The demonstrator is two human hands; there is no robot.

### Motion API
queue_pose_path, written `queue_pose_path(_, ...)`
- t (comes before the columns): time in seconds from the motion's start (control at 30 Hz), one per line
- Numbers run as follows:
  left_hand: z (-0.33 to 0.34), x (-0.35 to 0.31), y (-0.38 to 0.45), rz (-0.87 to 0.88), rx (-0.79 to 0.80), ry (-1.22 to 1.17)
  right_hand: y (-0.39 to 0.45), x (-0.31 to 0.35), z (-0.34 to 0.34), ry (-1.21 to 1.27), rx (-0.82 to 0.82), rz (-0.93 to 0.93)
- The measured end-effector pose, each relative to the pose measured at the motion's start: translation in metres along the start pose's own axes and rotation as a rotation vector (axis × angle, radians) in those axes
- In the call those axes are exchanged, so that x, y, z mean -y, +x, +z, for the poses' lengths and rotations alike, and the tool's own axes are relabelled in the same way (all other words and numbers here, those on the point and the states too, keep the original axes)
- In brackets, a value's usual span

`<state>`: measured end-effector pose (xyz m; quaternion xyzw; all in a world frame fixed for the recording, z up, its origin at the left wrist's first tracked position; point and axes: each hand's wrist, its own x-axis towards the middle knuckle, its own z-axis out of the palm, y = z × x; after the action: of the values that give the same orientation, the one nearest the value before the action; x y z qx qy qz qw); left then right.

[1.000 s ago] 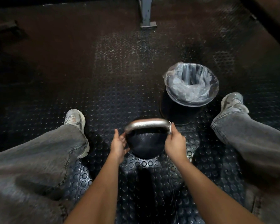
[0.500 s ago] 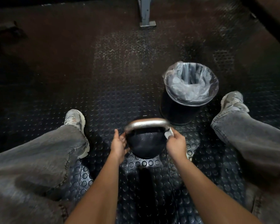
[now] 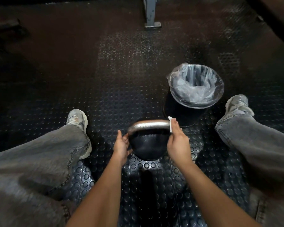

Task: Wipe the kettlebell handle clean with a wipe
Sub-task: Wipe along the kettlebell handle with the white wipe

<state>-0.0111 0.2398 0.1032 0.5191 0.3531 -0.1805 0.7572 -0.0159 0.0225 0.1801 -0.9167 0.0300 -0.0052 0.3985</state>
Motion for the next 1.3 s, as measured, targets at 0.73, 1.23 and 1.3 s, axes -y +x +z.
queue_pose_path(0.73,0.002,0.0,-0.001,-0.009,0.004,-0.005,0.018,0.035,-0.003,-0.257,0.16,-0.314)
queue_pose_path(1.23,0.002,-0.001,-0.001,-0.01,0.009,-0.017,0.032,0.044,-0.012,-0.334,0.263,-0.298)
queue_pose_path(1.3,0.001,0.0,0.0,-0.009,0.005,-0.017,0.016,0.039,-0.009,-0.362,0.249,-0.406)
